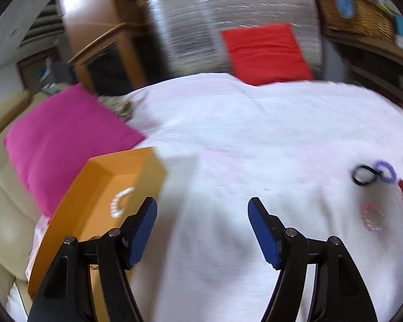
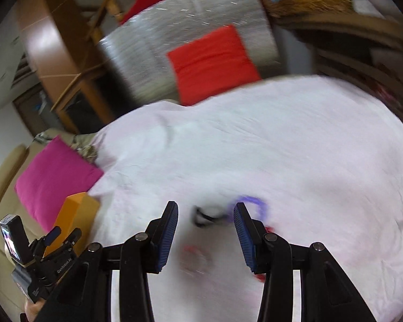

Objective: Organize jewelry
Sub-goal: 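Move both tools back toward the purple and red bracelets, then grasp the red bead bracelet with the right tool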

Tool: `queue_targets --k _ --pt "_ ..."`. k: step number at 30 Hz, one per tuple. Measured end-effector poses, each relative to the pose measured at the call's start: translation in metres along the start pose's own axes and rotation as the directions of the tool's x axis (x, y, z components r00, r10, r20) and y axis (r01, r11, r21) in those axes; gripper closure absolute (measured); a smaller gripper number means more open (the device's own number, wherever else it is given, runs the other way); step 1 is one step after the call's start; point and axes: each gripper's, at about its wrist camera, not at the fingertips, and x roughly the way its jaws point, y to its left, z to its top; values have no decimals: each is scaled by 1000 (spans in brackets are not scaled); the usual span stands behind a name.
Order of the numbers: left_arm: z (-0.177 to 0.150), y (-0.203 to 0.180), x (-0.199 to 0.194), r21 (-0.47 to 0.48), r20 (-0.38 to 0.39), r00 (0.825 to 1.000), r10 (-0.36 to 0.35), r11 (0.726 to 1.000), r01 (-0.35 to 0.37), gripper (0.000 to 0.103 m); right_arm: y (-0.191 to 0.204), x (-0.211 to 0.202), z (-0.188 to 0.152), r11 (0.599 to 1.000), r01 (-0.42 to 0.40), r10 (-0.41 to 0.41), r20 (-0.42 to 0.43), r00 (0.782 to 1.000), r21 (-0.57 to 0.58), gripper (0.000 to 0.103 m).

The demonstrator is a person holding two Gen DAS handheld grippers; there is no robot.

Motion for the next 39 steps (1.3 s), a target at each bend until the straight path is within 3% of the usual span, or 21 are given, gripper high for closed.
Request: queue_targets --k 5,11,20,24,26,27,31,39 --pt "1 -35 8 47 -25 999 -48 998 49 32 -44 10 -5 997 11 -4 -93 996 75 56" --pt "7 -60 21 52 -58 995 -76 995 79 32 -66 28 -14 992 18 7 -198 980 124 56" --pt "20 -93 39 80 -63 977 -205 975 210 32 -60 49 -24 995 47 -21 -281 960 89 56" --pt "25 -107 47 72 -85 956 -281 955 287 32 -51 56 -30 996 89 -80 -285 955 19 56" --pt "25 -111 49 73 -96 950 -297 950 305 32 -46 56 -33 992 118 -125 -272 954 -40 67" --pt "25 -114 49 78 -99 949 -298 949 306 32 -43 56 -35 986 141 -159 -269 950 -83 79" --pt "25 -120 48 94 -102 946 -309 943 318 32 -46 49 -34 985 145 -166 -250 954 -98 92" --pt "28 -123 42 91 -59 939 -339 935 343 31 -63 33 -26 987 158 -160 -218 963 -28 92"
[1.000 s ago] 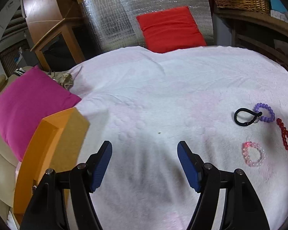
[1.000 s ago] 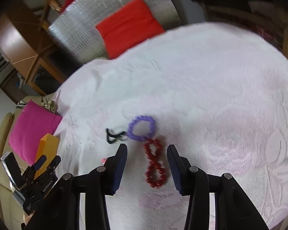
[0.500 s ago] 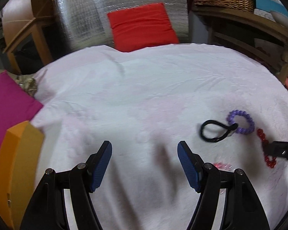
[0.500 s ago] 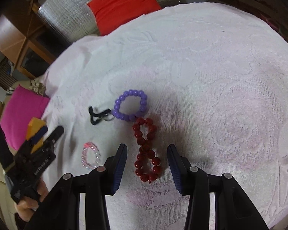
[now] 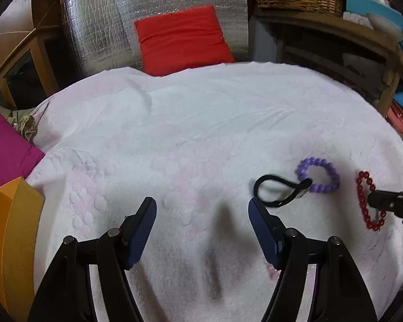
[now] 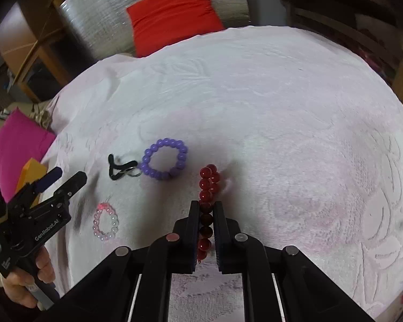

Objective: Organize jewelry
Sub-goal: 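Grasp the red bead bracelet with the right tool, then grasp the black hair tie with silver ring with the left tool while the right tool holds the red bracelet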

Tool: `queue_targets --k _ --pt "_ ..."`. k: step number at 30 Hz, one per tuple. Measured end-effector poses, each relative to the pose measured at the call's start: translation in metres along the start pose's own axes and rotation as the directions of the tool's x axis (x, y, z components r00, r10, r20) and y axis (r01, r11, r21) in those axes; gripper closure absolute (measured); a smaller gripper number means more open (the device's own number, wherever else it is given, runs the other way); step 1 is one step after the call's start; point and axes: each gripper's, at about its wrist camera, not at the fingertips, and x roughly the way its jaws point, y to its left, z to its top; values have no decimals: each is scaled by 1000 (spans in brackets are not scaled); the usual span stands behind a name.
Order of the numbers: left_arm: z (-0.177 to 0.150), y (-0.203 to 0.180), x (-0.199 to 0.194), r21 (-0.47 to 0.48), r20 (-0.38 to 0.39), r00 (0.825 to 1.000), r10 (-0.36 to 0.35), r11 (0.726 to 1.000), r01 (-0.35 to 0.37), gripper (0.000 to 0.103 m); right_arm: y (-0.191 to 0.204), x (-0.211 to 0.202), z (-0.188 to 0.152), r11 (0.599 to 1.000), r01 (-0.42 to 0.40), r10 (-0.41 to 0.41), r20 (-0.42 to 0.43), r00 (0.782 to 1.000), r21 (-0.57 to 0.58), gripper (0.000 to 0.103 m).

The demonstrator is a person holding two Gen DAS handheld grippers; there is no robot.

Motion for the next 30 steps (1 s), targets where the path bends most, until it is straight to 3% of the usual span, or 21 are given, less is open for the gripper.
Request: queue_targets --k 8,11,17,19,21,24,30 --pt "11 -29 -6 42 85 988 -131 991 127 18 -5 6 3 999 -28 30 -43 999 46 92" --pt "14 -42 -4 72 97 982 -161 985 155 18 -5 6 3 998 -35 37 -43 998 55 92" --pt "11 -50 14 97 44 982 -186 979 181 18 -9 8 4 996 -40 44 -56 997 75 92" --pt "9 -48 17 89 29 979 -199 976 196 32 -10 7 4 996 -36 40 -53 998 76 92" --pt "9 -47 23 81 -3 975 -223 971 223 69 -11 6 4 996 -35 39 -50 998 79 92" --pt "6 -45 25 84 -23 972 -233 969 234 93 -10 5 4 996 -37 41 -41 998 80 92" --pt "6 -27 7 55 13 961 -278 959 277 98 -7 -3 7 994 -76 75 8 997 76 92"
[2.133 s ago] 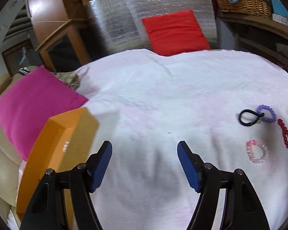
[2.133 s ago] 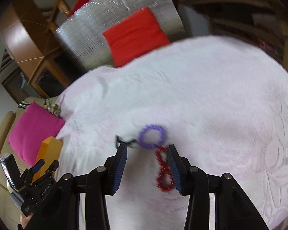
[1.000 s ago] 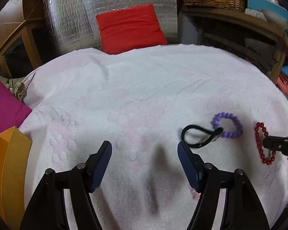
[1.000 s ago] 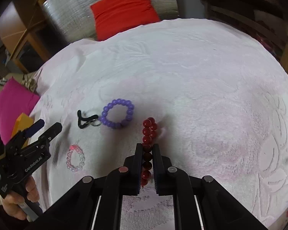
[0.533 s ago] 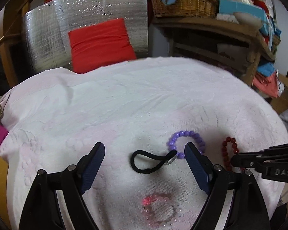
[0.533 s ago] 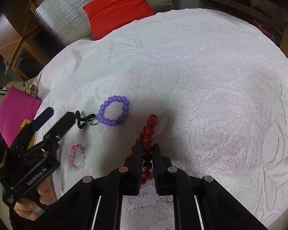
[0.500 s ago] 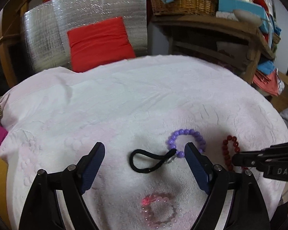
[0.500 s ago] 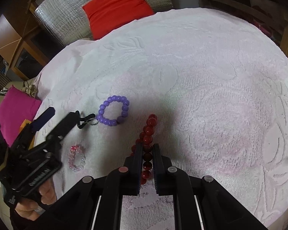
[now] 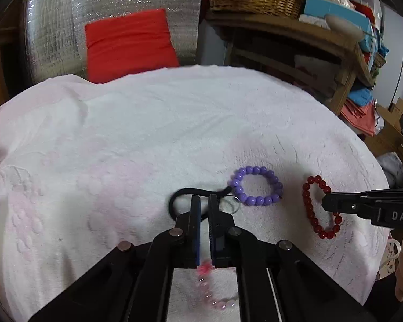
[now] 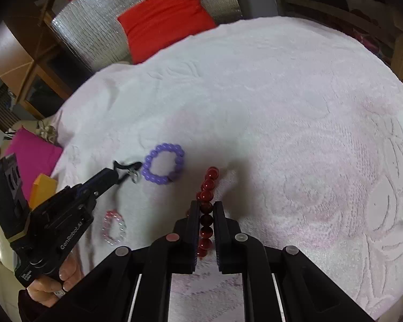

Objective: Organize jewelry
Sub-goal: 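Grasp the black hair tie with silver ring with the left tool while the right tool holds the red bracelet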

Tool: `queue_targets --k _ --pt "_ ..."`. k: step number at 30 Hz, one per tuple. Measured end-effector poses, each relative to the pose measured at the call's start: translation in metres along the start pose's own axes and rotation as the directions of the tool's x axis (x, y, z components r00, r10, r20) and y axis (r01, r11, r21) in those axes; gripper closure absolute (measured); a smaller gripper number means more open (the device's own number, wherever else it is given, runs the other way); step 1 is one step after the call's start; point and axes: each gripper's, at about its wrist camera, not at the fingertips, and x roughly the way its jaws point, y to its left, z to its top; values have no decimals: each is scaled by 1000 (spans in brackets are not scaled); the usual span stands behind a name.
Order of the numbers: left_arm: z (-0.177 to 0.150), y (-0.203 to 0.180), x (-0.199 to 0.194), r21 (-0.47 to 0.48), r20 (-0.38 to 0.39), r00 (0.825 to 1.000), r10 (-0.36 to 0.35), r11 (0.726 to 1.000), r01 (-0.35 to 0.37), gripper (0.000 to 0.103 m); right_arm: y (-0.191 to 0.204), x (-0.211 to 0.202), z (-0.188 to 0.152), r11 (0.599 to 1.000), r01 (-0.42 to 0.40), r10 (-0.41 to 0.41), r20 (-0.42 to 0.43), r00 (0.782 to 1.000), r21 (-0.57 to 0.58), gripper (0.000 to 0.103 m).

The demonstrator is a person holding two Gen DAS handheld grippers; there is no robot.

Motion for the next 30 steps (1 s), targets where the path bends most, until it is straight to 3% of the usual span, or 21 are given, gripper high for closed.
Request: queue_targets --k 5,8,10,11,12,15,20,22,24,26,27,28,30 --pt "-2 11 -12 -13 22 1000 17 1000 -17 98 1 -1 1 999 -27 27 5 1000 23 92" --pt "0 14 -14 -32 36 999 -20 999 21 95 2 1 1 999 -31 31 -2 1000 29 92" --pt "2 12 -13 -43 40 999 -13 999 14 62 1 1 0 999 -24 24 -5 1000 27 92" --pt "2 11 -13 -45 50 999 -2 999 4 32 0 2 0 999 -23 23 -7 1000 28 92" --pt "3 7 -12 -47 66 998 21 999 -18 22 -2 2 1 999 -21 22 -9 1000 31 92" --pt "7 -2 -6 -40 68 998 -6 999 9 22 -7 2 2 999 -19 19 -10 1000 46 92" --pt "6 -5 21 -40 0 998 56 998 -56 22 -11 3 4 998 -28 29 -17 999 59 92" --pt "5 -1 28 -56 -22 998 61 996 -63 33 -10 5 4 998 -27 29 -25 999 54 92" --pt "5 3 35 -61 -58 997 59 996 -62 61 -10 5 4 998 -29 30 -27 999 52 92" --pt "3 4 37 -55 -64 996 67 996 -71 73 -10 5 4 998 -30 31 -25 999 50 92" --pt "3 4 36 -50 -64 996 66 996 -69 90 -10 5 5 998 -31 33 -22 999 51 92" --pt "3 6 35 -58 -69 996 52 997 -56 98 -9 4 5 998 -33 34 -17 999 50 92" --pt "2 13 32 -90 -69 997 25 995 -31 98 -7 3 5 998 -36 36 -6 999 44 92"
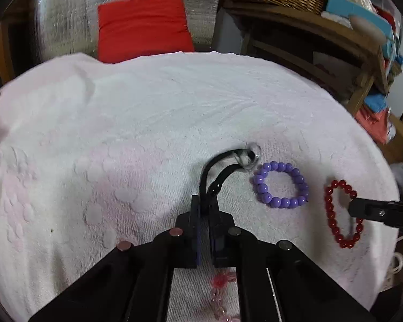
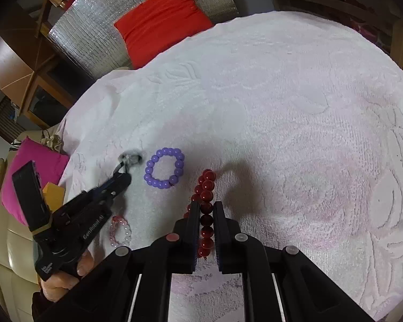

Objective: Organize jewelry
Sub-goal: 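Grasp the black hair tie with silver ring with the left tool while the right tool holds the red bracelet, then lift and carry the hair tie and red bracelet over the orange box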

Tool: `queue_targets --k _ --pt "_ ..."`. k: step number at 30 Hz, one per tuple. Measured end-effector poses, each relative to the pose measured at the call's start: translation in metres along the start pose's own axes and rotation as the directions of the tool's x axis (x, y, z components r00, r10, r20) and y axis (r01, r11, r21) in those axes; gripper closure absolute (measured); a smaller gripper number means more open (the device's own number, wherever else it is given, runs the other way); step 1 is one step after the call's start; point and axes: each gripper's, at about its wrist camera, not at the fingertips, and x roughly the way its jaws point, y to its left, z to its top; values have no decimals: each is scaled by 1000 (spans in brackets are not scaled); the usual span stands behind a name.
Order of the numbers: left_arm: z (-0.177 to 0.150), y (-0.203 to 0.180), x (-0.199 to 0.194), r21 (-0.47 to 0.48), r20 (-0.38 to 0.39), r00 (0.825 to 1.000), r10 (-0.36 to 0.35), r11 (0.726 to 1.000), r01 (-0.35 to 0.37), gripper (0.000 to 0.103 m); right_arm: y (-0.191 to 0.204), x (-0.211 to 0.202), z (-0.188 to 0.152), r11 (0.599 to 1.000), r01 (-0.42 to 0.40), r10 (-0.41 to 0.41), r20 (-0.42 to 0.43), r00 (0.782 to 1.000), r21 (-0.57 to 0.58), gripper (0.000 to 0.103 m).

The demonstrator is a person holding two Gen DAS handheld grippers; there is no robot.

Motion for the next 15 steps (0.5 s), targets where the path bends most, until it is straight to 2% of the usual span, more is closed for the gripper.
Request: queue_targets --k 11,15 --pt "-2 23 -29 -38 38 999 5 999 -4 98 16 -10 1 998 -60 62 64 996 -24 92" --pt "-4 32 -43 -56 49 999 23 998 -20 98 28 -13 0 993 -111 115 83 990 -46 92"
